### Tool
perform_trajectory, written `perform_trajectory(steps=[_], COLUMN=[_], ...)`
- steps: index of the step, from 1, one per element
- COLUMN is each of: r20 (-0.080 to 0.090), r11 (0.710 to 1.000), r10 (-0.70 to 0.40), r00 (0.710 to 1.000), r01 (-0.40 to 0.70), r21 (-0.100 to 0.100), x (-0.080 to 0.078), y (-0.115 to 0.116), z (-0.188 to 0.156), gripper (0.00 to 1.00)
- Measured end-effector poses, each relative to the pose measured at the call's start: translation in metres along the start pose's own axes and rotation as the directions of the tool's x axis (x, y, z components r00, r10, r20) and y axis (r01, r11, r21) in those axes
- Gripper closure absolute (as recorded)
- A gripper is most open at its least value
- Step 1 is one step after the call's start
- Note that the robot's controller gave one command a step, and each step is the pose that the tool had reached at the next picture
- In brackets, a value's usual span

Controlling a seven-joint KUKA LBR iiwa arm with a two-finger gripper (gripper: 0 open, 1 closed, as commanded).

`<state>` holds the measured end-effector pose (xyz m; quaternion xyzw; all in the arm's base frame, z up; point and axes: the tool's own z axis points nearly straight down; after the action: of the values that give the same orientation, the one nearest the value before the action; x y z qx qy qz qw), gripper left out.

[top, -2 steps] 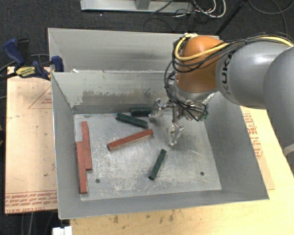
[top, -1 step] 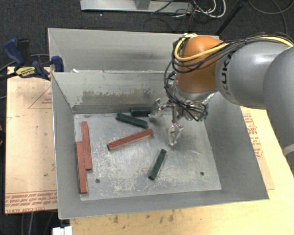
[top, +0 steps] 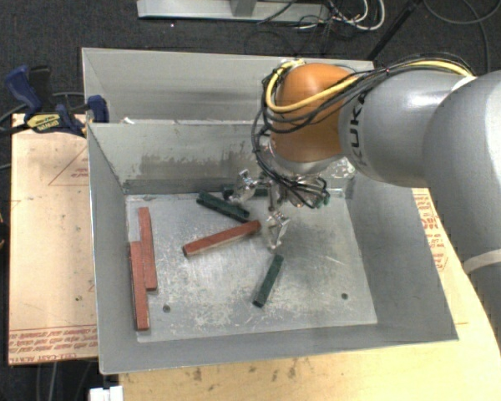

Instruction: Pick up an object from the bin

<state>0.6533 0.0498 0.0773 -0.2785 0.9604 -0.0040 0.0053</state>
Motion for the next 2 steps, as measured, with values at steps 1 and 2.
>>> perform_trajectory(steps=[1,2], r20=[0.007,0.007], r11=[1.0,1.0], r10=[-0.009,-0.009], r00=[1.0,1.0], r01=[0.009,0.009], r21=[-0.003,-0.003], x=[0.0157,0.0157], y=[0.0255,0.0255], z=[-0.0027,-0.0027], gripper=[1.0,1.0])
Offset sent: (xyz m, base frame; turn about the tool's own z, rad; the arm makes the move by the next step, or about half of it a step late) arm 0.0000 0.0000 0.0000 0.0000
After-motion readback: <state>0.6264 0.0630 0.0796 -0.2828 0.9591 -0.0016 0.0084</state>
